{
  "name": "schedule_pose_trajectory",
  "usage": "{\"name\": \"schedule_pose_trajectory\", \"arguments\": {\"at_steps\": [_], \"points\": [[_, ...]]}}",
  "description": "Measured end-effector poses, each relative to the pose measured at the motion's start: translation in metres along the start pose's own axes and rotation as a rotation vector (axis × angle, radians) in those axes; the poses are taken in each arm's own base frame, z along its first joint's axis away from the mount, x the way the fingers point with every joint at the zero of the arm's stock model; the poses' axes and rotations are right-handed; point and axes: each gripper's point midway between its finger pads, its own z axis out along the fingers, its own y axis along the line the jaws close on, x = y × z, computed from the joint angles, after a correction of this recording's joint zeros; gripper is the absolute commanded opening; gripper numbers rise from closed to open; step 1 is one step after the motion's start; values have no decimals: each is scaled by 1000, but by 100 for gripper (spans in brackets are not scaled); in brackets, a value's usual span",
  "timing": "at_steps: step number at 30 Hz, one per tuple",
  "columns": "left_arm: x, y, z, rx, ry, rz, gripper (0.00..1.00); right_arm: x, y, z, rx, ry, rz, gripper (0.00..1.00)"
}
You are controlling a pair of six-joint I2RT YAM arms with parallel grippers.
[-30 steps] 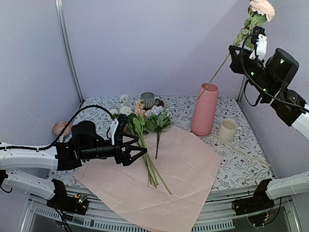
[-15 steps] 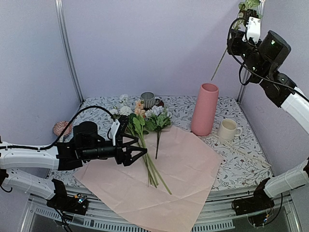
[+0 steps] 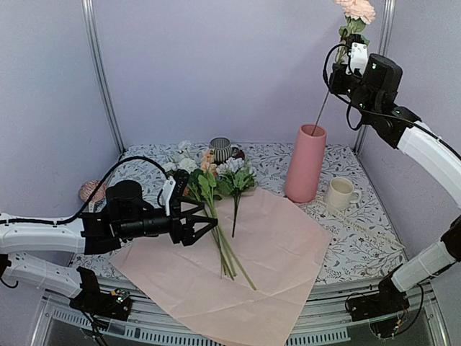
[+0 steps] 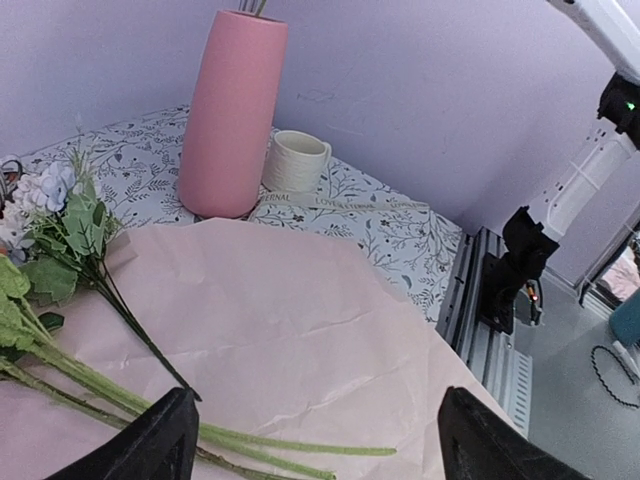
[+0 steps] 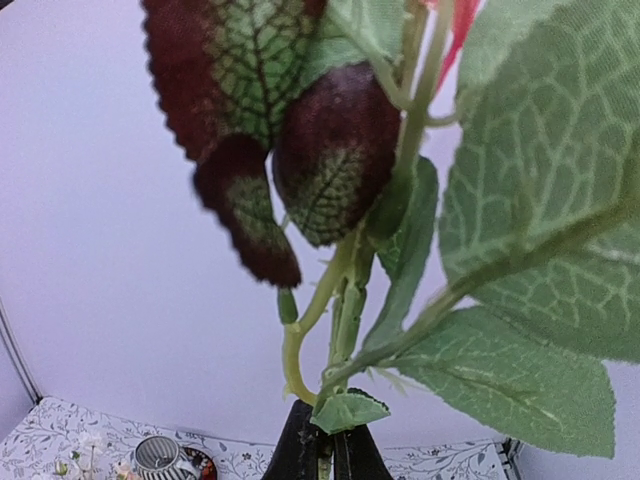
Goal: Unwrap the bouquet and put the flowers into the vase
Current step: Place the fake flower in the vase.
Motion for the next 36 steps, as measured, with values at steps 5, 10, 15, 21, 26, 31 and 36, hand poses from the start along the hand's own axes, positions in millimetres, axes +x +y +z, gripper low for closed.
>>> {"name": "schedule_pose_trajectory", "arguments": {"at_steps": [5, 10, 15, 21, 26, 31, 36], "points": [[1, 2, -2, -12, -2, -1, 85, 52, -4, 26, -8, 115, 27, 5], [5, 4, -2, -17, 5, -2, 84, 131, 4, 41, -37, 283, 37, 10], [5, 4, -2, -18, 4, -6, 84, 201, 11, 38, -61, 438, 37, 30], [6, 4, -4, -19, 4, -7, 84, 212, 13, 32, -75, 469, 51, 51], [6, 4, -6, -20, 0, -13, 84, 180, 10, 20, -91, 429, 64, 53], [9, 8, -7, -37, 0, -24, 86, 118, 18, -13, -210, 342, 116, 55], [11, 15, -8, -74, -1, -36, 86, 92, 44, -61, -434, 332, 170, 55]]}}
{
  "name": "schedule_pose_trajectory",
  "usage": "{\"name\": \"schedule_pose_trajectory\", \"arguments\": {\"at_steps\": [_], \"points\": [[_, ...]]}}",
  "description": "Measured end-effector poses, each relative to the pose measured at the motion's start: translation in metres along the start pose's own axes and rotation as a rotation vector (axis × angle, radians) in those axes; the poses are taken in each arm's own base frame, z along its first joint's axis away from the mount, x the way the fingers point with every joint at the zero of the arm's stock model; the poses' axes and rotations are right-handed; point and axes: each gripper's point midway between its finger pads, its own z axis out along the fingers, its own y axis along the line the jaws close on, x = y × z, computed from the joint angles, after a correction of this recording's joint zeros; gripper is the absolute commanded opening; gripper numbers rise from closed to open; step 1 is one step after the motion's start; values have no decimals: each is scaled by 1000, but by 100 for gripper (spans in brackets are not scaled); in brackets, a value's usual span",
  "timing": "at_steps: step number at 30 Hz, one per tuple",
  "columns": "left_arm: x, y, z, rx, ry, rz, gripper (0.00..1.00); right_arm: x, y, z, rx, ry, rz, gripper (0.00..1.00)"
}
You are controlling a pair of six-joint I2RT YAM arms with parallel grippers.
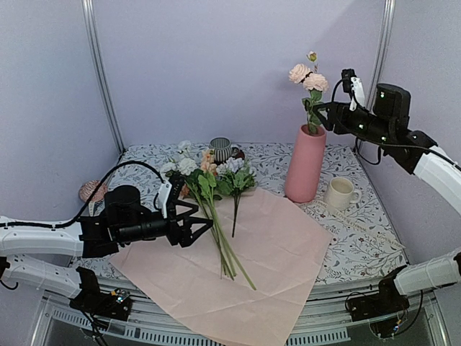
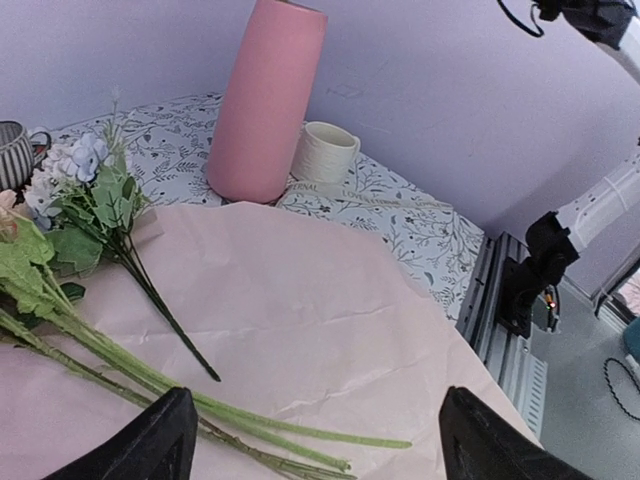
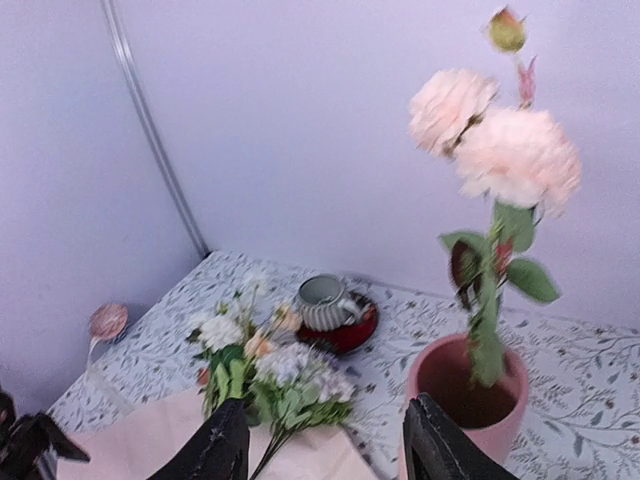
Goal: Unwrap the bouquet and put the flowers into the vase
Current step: Place the fake flower in the vase, then pick up the fake flower from the flattened wrapping paper.
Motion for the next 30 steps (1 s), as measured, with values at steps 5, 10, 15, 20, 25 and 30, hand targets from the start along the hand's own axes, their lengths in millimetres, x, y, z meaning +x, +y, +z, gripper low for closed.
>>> {"name": "schedule_pose_trajectory", "arguments": {"at_steps": [5, 10, 15, 20, 25, 30], "points": [[1, 16, -1, -84, -5, -34, 86, 75, 40, -9, -161, 166, 41, 53], [10, 38, -7, -168, -4, -85, 86, 161, 69, -15, -247, 370, 99, 50], [17, 61, -17, -245, -10, -144, 86, 219, 99, -12, -305, 515, 124, 45], [17, 73, -22, -278, -22, -190, 86, 279, 126, 1, -334, 660, 114, 40], [22, 83, -24, -307, -16, -226, 86, 320, 152, 14, -357, 759, 91, 37], [32, 89, -23, -323, 13, -248, 86, 342, 176, 31, -381, 803, 65, 37]]}}
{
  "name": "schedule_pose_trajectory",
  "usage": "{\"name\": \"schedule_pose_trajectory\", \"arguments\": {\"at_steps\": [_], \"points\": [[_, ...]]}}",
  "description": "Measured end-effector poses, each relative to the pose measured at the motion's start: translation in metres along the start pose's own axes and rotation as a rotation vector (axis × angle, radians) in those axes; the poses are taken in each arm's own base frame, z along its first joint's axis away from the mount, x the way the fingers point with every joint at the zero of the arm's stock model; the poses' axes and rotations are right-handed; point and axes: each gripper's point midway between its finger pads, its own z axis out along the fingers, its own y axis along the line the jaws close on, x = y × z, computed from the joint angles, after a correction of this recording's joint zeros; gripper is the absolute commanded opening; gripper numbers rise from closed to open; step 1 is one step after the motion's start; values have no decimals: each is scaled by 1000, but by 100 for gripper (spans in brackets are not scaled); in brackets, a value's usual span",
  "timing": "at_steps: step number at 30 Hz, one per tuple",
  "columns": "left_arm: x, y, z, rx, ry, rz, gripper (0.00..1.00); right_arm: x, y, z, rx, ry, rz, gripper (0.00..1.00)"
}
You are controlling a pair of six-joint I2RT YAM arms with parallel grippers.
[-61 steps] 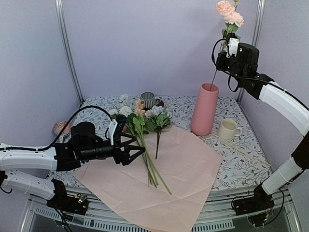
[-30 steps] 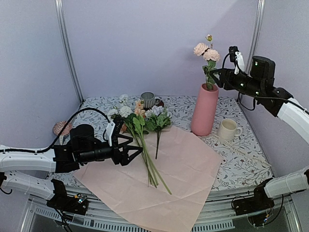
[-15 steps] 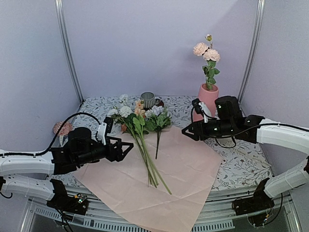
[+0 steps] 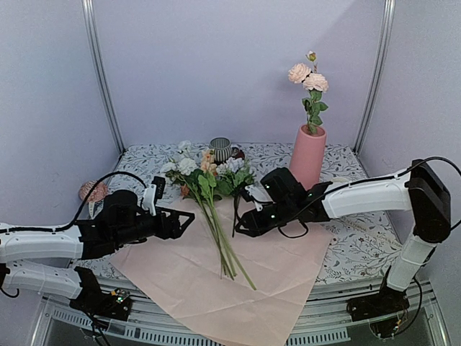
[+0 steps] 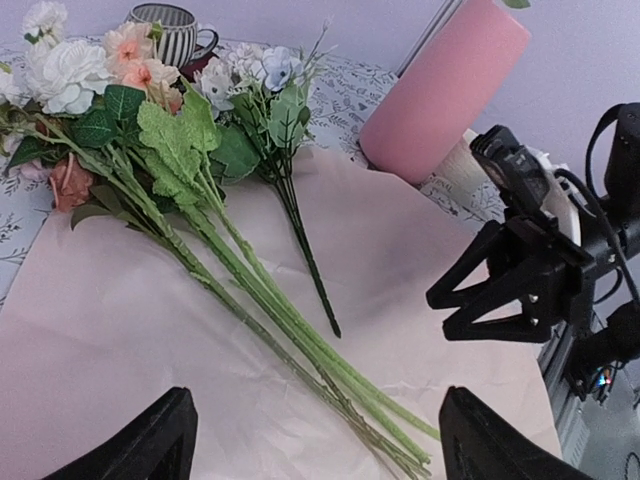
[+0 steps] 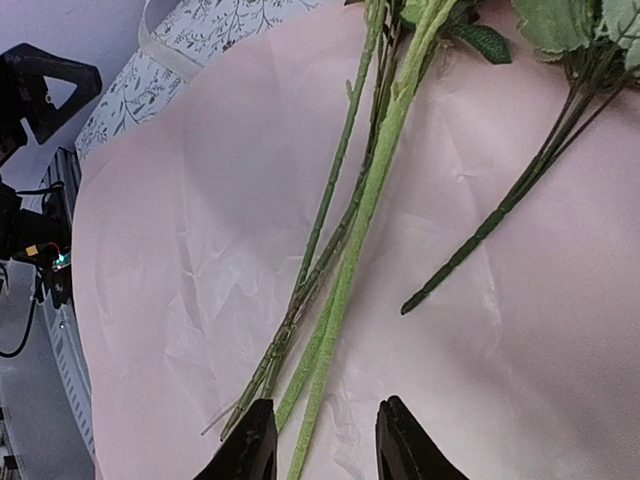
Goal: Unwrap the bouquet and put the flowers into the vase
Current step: Pick up the fake flower from the flattened wrapping paper.
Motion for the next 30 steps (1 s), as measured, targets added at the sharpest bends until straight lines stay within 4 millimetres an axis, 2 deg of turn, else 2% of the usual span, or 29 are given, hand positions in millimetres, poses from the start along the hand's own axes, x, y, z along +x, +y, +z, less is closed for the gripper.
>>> {"name": "schedule_pose_trajectory", "arguments": {"at_steps": [2, 7, 14, 26, 30], "points": [[3, 1, 1, -4, 12, -5, 86, 7, 2, 14, 0, 32, -5, 37], [8, 4, 1, -7, 30, -14, 86, 29, 13, 31, -8, 97, -25, 37], [9, 3, 1, 2, 35, -15, 86, 60, 26, 44, -5, 189, -37, 35], [10, 3, 2, 3, 43, -16, 86, 82, 14, 56, 48, 253, -8, 35], [11, 4, 2, 2, 42, -17, 86, 80, 14, 61, 51, 253, -8, 31]]}}
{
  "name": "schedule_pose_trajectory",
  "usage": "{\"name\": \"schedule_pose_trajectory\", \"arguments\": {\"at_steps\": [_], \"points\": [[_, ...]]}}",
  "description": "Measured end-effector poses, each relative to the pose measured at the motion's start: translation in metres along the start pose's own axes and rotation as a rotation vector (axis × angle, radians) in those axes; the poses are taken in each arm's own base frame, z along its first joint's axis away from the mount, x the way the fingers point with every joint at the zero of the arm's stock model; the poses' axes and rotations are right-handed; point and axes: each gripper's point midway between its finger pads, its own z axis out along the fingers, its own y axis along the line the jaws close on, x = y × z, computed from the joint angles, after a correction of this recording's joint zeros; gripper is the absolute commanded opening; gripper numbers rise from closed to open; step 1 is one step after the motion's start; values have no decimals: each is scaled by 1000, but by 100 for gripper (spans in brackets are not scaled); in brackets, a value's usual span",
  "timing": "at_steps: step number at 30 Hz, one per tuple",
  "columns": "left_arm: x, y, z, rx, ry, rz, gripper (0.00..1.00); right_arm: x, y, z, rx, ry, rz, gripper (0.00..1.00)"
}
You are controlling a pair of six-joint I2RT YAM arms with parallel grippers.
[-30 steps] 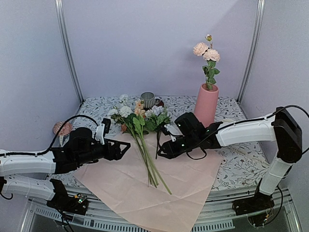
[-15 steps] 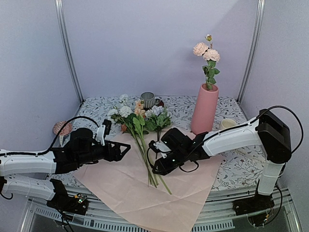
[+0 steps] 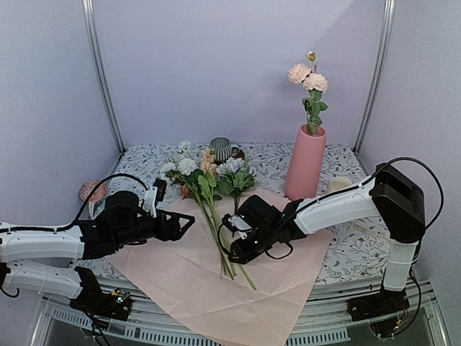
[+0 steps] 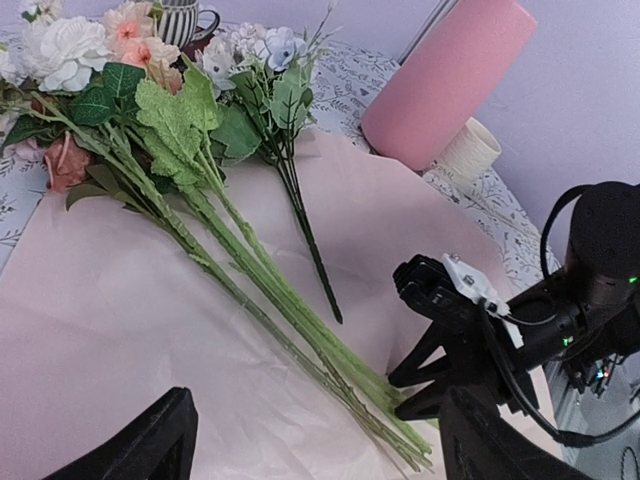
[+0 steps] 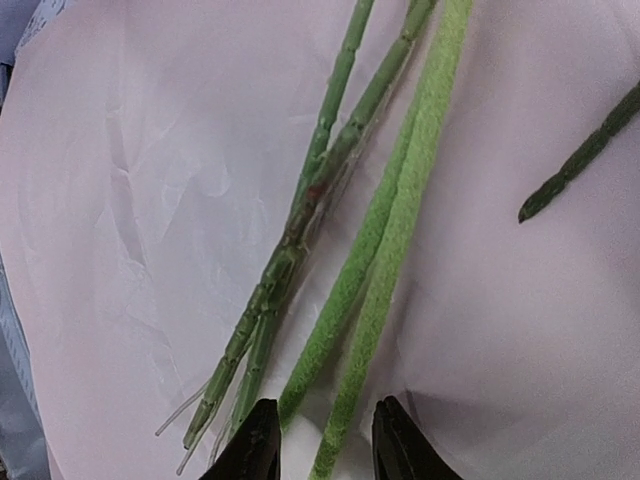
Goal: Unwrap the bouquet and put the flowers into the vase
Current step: Pick up the fake flower from the flattened wrapping paper.
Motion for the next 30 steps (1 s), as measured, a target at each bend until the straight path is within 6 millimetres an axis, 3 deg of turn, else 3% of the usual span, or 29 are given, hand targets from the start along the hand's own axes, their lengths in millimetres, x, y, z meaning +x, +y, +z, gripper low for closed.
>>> {"name": "schedule_pose_trajectory", "arguments": {"at_steps": [8, 12, 16, 23, 30], "points": [[12, 8, 0, -13, 20, -15, 86, -5, 1, 5, -1, -2, -5, 10], [12, 7, 0, -11, 21, -21, 86, -5, 2, 4, -3, -6, 0, 4], [12, 6, -1, -6, 21, -26, 86, -10, -1, -4, 23, -38, 14, 3], [12, 0, -1, 40, 14, -67, 86, -29, 1, -37, 53, -145, 31, 4], [24, -6, -1, 115, 18, -120, 86, -34, 1, -39, 50, -179, 49, 4]]}}
